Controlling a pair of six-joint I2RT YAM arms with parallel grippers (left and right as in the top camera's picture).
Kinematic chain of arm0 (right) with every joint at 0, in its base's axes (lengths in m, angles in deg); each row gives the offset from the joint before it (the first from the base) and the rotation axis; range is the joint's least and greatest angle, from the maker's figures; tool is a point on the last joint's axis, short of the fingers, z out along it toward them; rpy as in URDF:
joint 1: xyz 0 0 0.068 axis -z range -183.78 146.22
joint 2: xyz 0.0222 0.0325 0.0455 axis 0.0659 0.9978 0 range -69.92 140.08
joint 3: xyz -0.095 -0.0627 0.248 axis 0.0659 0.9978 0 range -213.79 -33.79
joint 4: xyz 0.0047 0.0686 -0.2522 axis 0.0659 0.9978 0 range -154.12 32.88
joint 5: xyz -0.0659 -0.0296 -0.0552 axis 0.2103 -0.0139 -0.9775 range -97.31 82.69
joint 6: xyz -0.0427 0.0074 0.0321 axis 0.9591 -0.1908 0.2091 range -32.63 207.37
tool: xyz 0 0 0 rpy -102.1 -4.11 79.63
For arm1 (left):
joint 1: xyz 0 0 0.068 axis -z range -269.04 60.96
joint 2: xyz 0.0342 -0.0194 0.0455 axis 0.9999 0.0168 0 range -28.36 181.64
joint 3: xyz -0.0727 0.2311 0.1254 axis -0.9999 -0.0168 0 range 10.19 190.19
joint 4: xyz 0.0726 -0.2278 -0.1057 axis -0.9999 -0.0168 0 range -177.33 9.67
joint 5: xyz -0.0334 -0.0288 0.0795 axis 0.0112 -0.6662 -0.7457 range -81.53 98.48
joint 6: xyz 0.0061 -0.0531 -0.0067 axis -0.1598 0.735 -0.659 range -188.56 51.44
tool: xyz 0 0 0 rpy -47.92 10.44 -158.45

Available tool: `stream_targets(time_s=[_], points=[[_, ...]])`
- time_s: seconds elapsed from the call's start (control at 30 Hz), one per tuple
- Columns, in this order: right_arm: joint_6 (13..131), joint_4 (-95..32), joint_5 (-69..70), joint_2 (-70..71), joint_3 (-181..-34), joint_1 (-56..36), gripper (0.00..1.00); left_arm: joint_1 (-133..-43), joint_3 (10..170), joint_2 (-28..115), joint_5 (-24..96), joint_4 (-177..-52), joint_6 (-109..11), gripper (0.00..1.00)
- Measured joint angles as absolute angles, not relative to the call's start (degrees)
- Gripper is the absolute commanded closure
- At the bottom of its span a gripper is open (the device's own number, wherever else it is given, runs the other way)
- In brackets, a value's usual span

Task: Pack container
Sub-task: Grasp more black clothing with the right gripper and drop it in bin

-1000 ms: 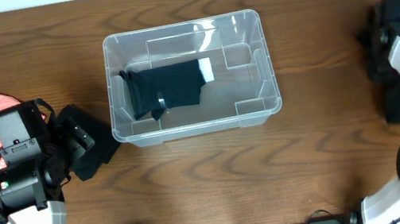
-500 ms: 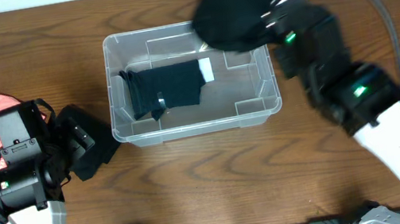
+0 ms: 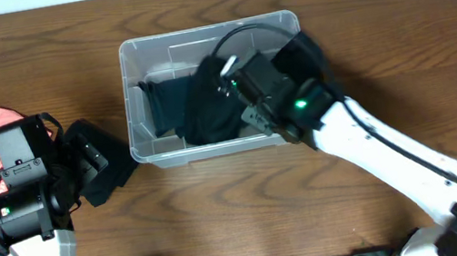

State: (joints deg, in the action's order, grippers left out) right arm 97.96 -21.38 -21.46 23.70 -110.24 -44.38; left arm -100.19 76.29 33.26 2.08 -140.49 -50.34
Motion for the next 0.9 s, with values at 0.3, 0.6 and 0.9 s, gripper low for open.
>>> stream_targets(time_s=[0.3,0.6,0.9], points=[[97.41,-24.66,-13.92,24.84,-110.26,-44.81,0.91,-100.19,76.29,33.24,2.08,-140.36,-50.34,0.02],[97.54,-25.14,-5.94,24.84,-110.30,-47.78,0.83,-100.19,76.29,33.26,2.08,-140.38,-50.34,0.02],[97.26,-21.66,-5.33,24.84,-110.56,-47.28,0.01,-100.19,76.29,33.24,2.08,-140.36,-50.34,0.02]])
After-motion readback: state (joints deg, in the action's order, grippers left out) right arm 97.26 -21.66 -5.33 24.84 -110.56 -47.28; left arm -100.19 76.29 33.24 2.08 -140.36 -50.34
